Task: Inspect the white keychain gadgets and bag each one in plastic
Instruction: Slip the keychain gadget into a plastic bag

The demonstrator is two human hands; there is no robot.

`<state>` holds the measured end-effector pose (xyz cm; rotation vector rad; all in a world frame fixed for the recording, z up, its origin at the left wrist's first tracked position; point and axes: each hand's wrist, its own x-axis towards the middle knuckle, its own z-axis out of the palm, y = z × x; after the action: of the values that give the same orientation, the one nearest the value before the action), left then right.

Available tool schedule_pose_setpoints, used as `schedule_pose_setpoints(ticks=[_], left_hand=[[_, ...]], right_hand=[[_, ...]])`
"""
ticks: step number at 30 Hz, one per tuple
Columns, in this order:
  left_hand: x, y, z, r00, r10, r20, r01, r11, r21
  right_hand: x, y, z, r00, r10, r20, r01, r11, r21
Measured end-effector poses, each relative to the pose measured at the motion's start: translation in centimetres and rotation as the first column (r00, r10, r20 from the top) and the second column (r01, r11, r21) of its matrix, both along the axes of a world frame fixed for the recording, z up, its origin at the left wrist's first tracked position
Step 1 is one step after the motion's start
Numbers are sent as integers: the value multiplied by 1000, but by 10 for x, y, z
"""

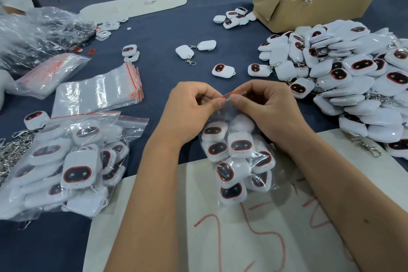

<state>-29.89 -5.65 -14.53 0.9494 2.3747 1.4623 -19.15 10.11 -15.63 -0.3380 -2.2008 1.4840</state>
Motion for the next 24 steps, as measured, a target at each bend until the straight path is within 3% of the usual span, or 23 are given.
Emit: schedule_pose_setpoints(ticks=[24], left_hand=[[-6,-6,-9,998,69,14,-70,995,66]], right_hand=[[-1,1,-2,992,-127,2,126,986,-113]])
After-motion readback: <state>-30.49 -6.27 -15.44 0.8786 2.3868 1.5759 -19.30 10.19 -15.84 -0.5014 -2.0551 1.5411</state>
